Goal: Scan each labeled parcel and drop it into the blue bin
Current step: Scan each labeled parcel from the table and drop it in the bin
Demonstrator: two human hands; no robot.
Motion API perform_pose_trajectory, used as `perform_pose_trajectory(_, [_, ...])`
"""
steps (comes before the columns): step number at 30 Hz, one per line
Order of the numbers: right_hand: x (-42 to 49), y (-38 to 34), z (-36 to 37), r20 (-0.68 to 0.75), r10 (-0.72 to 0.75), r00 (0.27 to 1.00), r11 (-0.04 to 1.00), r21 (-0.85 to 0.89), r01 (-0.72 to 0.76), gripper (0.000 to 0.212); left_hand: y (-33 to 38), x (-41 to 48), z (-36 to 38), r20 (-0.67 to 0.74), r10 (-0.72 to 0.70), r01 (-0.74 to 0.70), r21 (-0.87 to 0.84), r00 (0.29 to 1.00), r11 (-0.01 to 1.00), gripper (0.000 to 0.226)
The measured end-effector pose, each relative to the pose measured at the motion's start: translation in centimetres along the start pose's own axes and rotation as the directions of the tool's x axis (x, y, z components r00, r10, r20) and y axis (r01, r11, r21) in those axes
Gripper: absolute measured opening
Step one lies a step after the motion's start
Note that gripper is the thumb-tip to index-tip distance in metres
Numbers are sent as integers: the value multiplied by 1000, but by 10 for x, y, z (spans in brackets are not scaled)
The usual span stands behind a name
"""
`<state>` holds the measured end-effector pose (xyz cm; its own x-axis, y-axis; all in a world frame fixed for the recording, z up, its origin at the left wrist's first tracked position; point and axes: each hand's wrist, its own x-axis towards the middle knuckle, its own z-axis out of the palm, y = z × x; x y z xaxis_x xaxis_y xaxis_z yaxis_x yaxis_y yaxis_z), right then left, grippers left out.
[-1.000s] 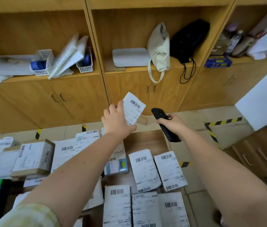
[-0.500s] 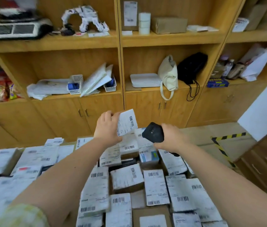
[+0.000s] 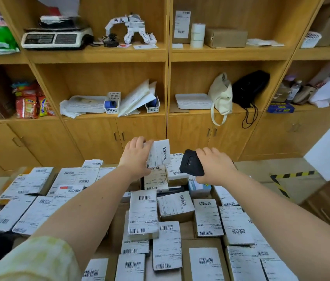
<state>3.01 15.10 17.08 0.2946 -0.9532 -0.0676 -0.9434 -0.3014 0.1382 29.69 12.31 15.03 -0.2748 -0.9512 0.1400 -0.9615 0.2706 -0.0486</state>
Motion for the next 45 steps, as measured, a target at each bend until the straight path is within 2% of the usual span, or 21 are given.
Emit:
perform_pose_trajectory(6, [0, 12, 6, 21, 10, 1000, 1000, 1, -10, 76, 9, 4, -2, -7, -6, 6, -13, 1000, 1000, 107])
perform_pose_trajectory(16, [-17, 55, 8, -34, 313, 949, 894, 349, -282, 78, 61, 31, -6, -37, -126, 116, -202, 991, 972, 106])
perform_pose_trajectory(21, [-47, 71, 9, -56, 445, 894, 820, 426, -382, 76, 86, 42, -6, -62, -80, 59, -285, 995, 957, 105])
perform_pose_trajectory(27, [-102, 75, 9, -98, 631, 770, 715, 458, -528, 79, 126, 50, -12, -51, 46, -64, -429, 998, 901, 102])
perform_pose_trajectory(34, [-179, 70, 10, -53, 780, 623, 569, 474, -672, 70, 198, 37, -15, -70, 246, -244, -531, 967, 812, 100])
perform_pose_trajectory(37, [-213, 70, 11, -24, 838, 545, 482, 502, -718, 67, 229, 25, -12, -56, 322, -297, -559, 945, 774, 100])
perform_pose_trajectory(41, [-260, 72, 18, 14, 918, 396, 334, 514, -791, 76, 272, 8, -11, -26, 414, -351, -577, 910, 737, 100])
perform_pose_trajectory(45, [-313, 78, 26, 25, 957, 290, 243, 482, -842, 74, 322, -14, -15, -22, 486, -413, -561, 874, 717, 98])
